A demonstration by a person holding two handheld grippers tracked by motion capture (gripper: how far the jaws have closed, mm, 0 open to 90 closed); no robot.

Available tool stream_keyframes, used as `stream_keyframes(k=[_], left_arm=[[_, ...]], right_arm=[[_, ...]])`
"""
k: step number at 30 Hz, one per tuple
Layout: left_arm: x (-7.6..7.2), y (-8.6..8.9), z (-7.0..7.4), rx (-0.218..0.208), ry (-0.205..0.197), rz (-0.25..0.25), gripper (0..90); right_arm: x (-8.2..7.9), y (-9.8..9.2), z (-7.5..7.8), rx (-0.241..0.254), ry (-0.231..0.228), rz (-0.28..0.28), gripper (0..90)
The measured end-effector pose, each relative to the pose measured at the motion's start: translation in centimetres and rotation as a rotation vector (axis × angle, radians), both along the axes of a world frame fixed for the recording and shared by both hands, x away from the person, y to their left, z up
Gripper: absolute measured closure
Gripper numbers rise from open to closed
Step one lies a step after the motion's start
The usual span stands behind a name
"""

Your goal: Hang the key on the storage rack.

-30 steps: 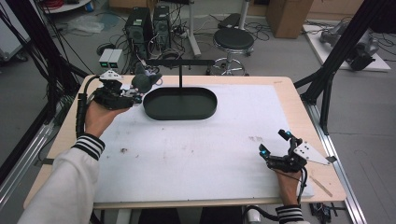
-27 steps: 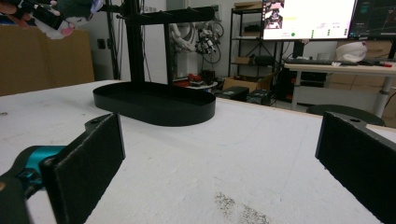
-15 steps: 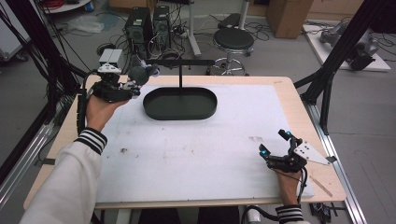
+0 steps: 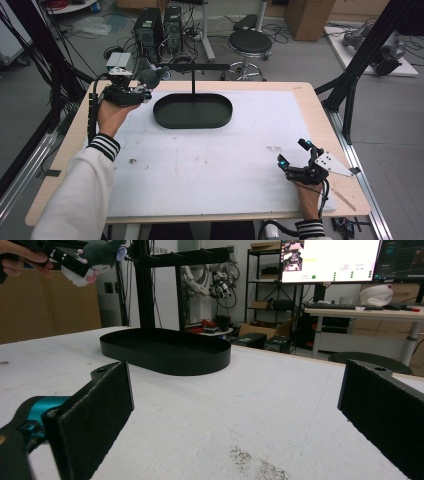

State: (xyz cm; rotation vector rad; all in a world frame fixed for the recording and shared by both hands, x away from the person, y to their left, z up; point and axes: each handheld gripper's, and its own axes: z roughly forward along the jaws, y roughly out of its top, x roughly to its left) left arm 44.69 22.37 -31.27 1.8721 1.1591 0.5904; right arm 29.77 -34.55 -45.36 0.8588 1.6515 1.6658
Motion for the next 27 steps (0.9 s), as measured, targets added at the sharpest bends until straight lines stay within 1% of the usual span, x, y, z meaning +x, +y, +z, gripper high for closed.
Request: stream_keyframes(k=[1,4,7,9,11,16,18,21,23,27], left_arm=[[0.1,0.1,-0.1,0.001,0.002,0.001,55.8],[0.3,0.3,-0.2,-0.022,-0.002,0.011,55.8],[0.6,0.4,-0.3,-0.032,-0.001,0.02,55.8],[0.7,0.6,-0.4,-0.028,-0.001,0.027,55.8],[0.9,0.7,-0.5,-0.036,0.002,0.032,55.8],[1.2,0.9,-0.8,-0.037,0.002,0.04,55.8],[1.5,0.8,-0.9,-0.036,0.006,0.04,55.8],[1.7,0.6,-1.0,-0.048,-0.004,0.049,55.8],[2.0,0.4,-1.1,-0.05,0.004,0.053,55.8],[2.1,0.1,-1.2,-0.038,-0.002,0.064,55.7]], right_arm=[[0.0,0.0,0.0,-0.003,-0.001,0.0,0.3],[0.0,0.0,0.0,-0.003,-0.001,-0.001,0.3],[0.0,0.0,0.0,-0.002,-0.001,0.0,0.3],[0.0,0.0,0.0,-0.002,-0.001,0.0,0.3],[0.0,0.0,0.0,-0.003,0.0,0.0,0.3],[0.0,0.0,0.0,-0.001,-0.001,0.0,0.3],[0.0,0.0,0.0,0.001,0.0,0.001,0.3],[0.0,0.0,0.0,0.001,0.0,0.001,0.3],[0.0,0.0,0.0,0.004,0.004,-0.002,0.3],[0.0,0.0,0.0,0.004,0.003,-0.001,0.3]])
